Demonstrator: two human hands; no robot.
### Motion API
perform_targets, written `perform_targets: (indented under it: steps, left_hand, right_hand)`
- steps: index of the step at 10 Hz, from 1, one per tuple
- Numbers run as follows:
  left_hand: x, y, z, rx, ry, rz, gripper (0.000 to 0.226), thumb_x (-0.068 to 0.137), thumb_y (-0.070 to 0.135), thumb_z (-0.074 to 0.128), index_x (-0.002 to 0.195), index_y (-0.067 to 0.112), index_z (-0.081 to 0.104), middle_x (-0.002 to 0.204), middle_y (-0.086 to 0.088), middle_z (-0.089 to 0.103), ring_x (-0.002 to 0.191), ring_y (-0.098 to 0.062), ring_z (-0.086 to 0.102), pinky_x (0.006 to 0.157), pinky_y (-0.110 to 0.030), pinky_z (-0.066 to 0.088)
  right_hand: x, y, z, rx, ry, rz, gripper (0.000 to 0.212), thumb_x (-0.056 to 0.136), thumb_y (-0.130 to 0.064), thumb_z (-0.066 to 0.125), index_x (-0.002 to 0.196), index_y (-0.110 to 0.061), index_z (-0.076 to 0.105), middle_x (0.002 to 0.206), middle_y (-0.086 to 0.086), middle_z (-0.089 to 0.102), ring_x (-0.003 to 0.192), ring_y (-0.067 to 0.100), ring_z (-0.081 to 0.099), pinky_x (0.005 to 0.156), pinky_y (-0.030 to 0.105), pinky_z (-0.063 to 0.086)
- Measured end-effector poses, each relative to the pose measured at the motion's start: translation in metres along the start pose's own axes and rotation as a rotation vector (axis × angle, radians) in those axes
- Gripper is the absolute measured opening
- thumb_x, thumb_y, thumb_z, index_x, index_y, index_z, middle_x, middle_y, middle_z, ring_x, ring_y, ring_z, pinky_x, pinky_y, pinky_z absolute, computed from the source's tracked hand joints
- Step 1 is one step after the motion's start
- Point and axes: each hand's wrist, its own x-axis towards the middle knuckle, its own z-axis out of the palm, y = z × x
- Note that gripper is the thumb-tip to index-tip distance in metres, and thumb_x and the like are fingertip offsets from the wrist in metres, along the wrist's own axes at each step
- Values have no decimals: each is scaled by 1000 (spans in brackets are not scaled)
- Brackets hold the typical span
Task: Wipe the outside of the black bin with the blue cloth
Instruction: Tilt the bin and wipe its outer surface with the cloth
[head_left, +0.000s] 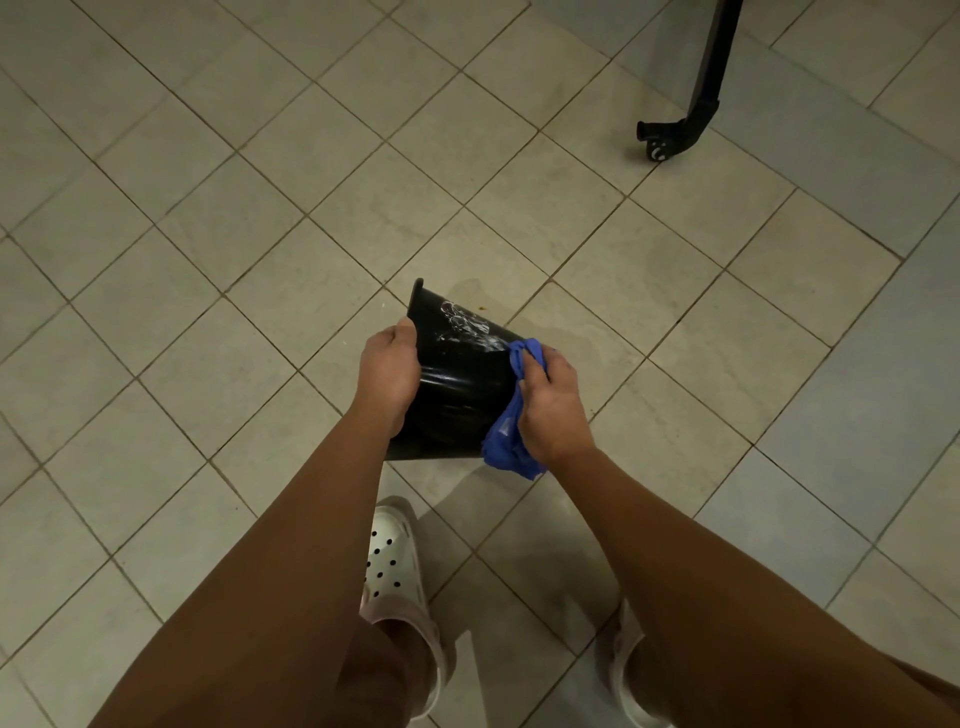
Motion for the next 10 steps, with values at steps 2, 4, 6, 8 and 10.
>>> perform_targets:
  steps: [2,4,6,8,10]
  left_hand:
    - [1,2,-1,0,-1,0,40,106,33,33,102,8,64,95,-11,66,87,-22,61,71,-32,44]
    - [0,1,-7,-16,11,-34,40,106,33,33,104,8,64,95,-10,66,88,-23,62,73,-35,46]
    - [-1,3,-5,-12,-3,12,40,106,31,34,103,6,65,91,-10,65,82,-20,61,66,-31,43]
    - [-1,5,-6,54,-50,37,41,106,32,32,109,6,65,102,-14,67,94,-26,62,74,-34,45]
    - [-2,3,-6,85,-49,54,39,106,33,33,104,10,65,100,-12,67,94,-25,62,80,-36,47]
  right_hand:
    - [-14,-2,-1,15,153,-38,33,95,-14,44,127,-6,50,128,12,44,116,16,38,107,37,35]
    - [2,13,2,-36,57,-212,40,96,-18,38,132,-4,50,135,17,45,122,30,42,108,35,33]
    - [1,2,3,-11,-32,176,46,95,-26,44,140,-18,34,143,8,30,132,23,30,112,42,28]
    - [-12,-3,7,14,26,43,57,86,-1,51,140,-11,38,148,14,28,137,29,21,112,42,23]
    - [10,14,-7,76,-89,55,43,96,-14,39,139,-12,39,146,12,32,133,27,29,108,28,23]
